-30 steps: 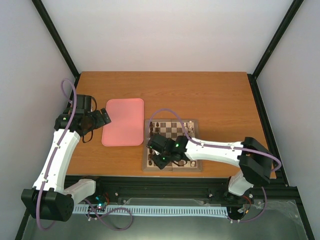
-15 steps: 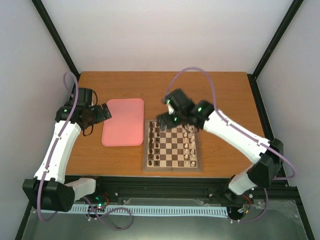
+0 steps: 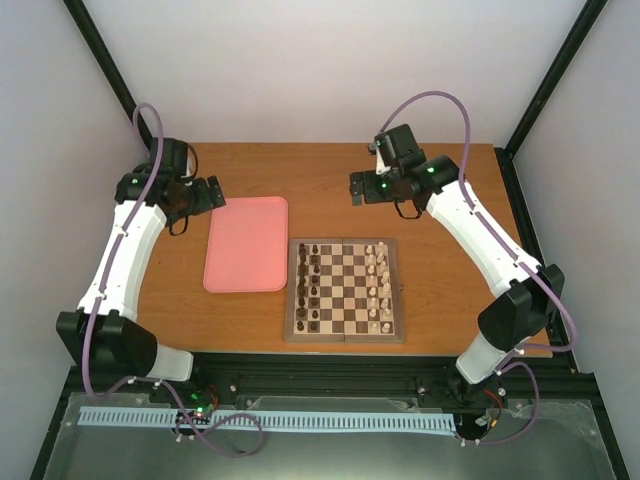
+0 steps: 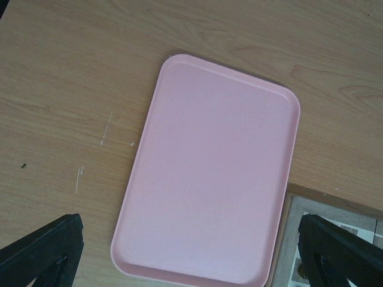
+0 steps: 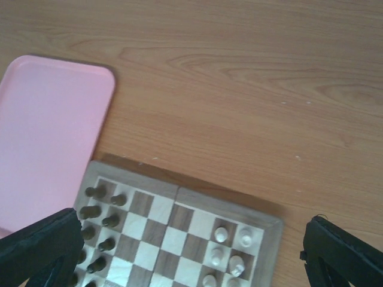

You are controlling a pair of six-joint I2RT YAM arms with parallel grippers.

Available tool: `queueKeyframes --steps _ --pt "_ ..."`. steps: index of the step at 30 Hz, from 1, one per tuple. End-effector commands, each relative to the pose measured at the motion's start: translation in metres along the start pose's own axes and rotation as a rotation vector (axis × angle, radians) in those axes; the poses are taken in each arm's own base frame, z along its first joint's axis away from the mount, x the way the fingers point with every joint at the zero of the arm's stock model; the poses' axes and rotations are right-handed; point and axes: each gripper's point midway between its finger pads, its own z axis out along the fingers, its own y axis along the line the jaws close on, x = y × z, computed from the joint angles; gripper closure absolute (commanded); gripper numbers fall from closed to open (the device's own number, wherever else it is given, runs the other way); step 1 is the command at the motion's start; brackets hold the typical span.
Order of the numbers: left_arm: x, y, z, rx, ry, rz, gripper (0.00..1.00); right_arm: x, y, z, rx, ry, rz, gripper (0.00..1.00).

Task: Set up the chess pieces on the board
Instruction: Reset both arms

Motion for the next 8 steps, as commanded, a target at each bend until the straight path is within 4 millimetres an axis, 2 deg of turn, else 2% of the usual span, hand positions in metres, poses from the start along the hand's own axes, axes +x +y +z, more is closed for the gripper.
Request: queueKeyframes --steps 1,4,8 --pt "-0.021 -0.009 -0.007 0.02 -0.034 0.029 0.0 -0.01 -0.026 0.002 0.032 -0.022 0.042 0.0" --pt "-0.026 -0.011 0.001 0.011 -0.021 0.036 0.0 -0.014 -0.037 0.003 0.054 -0.032 0.052 0.0" --pt "-0.028 -0.011 0.011 0.0 -0.005 0.038 0.0 -0.016 -0.042 0.0 0.073 -0.047 0.05 0.0"
